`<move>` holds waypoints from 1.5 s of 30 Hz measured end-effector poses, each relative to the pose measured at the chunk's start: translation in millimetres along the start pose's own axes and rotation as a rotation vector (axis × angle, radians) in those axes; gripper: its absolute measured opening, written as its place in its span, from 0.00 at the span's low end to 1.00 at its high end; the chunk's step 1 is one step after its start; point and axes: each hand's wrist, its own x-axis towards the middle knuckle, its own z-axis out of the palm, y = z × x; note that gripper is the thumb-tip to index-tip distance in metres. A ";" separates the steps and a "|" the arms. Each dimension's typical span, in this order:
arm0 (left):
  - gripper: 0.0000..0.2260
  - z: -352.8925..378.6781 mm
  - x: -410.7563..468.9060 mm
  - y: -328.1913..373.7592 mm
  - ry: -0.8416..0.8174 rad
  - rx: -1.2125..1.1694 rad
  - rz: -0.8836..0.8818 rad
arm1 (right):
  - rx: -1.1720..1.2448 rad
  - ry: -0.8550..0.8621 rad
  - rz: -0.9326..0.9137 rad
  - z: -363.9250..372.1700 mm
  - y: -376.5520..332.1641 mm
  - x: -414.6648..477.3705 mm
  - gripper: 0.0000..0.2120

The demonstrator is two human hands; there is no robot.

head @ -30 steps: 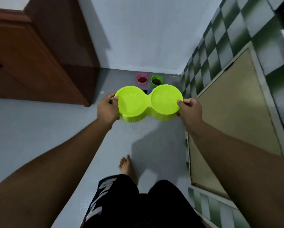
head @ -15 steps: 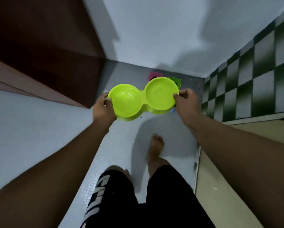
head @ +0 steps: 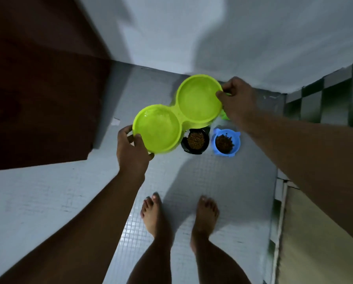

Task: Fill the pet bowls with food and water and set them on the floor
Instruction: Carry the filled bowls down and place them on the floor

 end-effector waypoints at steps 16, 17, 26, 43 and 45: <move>0.11 101.2 165.4 -149.2 0.096 -0.252 -0.299 | -0.324 -0.130 -0.178 193.1 123.8 176.2 0.05; 0.12 105.7 167.5 -154.3 0.103 -0.260 -0.309 | -0.338 -0.144 -0.186 200.3 131.9 183.0 0.06; 0.16 133.6 179.3 -199.4 0.185 -0.304 -0.375 | -0.335 0.031 0.145 227.5 323.0 -80.9 0.13; 0.24 129.9 186.2 -205.9 0.078 -0.076 -0.430 | -0.595 -0.281 -0.243 269.0 147.7 203.3 0.25; 0.28 125.1 184.4 -192.5 0.072 0.016 -0.391 | -0.469 -0.299 -0.258 250.8 151.6 178.0 0.25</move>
